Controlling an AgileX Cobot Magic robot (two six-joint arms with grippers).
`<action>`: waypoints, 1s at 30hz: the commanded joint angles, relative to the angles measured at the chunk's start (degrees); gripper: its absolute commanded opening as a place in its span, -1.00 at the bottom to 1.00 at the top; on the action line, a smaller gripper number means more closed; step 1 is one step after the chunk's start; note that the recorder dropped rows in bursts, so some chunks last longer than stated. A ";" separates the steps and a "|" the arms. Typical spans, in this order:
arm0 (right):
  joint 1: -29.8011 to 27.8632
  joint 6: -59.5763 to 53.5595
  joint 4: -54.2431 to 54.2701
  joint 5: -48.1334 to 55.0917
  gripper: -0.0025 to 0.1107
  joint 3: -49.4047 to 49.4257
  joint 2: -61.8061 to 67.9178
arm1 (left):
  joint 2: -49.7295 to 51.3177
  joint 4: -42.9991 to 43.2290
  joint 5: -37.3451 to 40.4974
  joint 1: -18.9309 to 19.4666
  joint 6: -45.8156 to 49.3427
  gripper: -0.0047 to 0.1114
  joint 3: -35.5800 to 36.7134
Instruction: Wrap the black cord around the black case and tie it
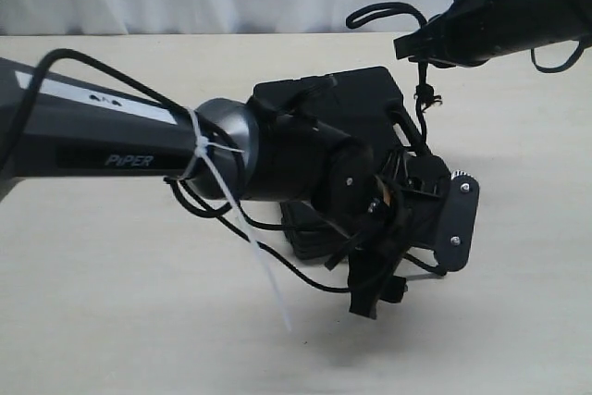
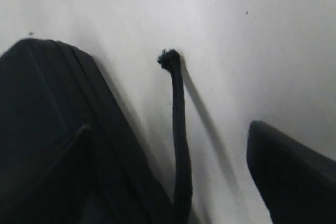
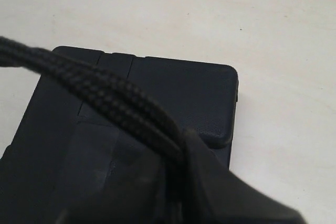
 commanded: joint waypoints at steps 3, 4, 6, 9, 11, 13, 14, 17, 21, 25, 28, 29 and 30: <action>-0.34 0.06 -0.39 -0.44 -0.88 0.31 -0.48 | 3.17 14.89 5.78 -1.16 -12.83 0.38 -3.71; -0.34 0.06 -0.39 -0.44 -0.88 0.31 -0.48 | 3.55 15.27 5.91 -1.29 -12.83 0.36 -3.83; -0.34 0.06 -0.39 -0.44 -0.88 0.31 -0.48 | 4.00 15.27 7.09 -1.82 -13.06 0.23 -4.58; -0.34 0.06 -0.39 -0.44 -0.88 0.31 -0.48 | 4.13 15.93 7.76 -2.29 -13.06 0.00 -4.60; -0.34 0.06 -0.39 -0.44 -0.88 0.31 -0.48 | 4.13 17.68 8.46 -2.55 -13.06 -0.06 -4.60; -0.34 0.22 -0.39 -0.38 -0.88 0.31 -0.48 | 4.13 17.86 8.97 -2.57 -13.06 -0.06 -4.60; -0.34 0.22 -0.39 -0.38 -0.88 0.31 -0.48 | 4.13 17.98 9.50 -2.67 -12.79 -0.06 -4.60; -0.34 0.22 -0.39 -0.38 -0.88 0.31 -0.48 | 4.13 18.87 11.70 -3.74 -12.38 -0.06 -4.60; -0.34 0.22 -0.39 -0.38 -0.88 0.31 -0.48 | 4.13 21.93 12.80 -5.75 -12.17 -0.06 -4.60; -0.34 0.25 0.04 -0.27 -0.88 0.31 -0.48 | 4.13 30.78 13.53 -5.87 -19.74 -0.06 -4.60; -0.34 0.25 0.04 -0.27 -0.88 0.31 -0.48 | 3.73 35.70 14.40 -5.87 -25.05 -0.89 -4.60; -0.34 0.25 0.04 -0.27 -0.88 0.31 -0.48 | 3.04 35.02 14.82 -5.87 -25.04 -0.92 -4.60; -0.34 0.25 0.04 -0.27 -0.88 0.31 -0.48 | 2.33 33.71 14.82 -5.87 -25.04 -0.92 -4.60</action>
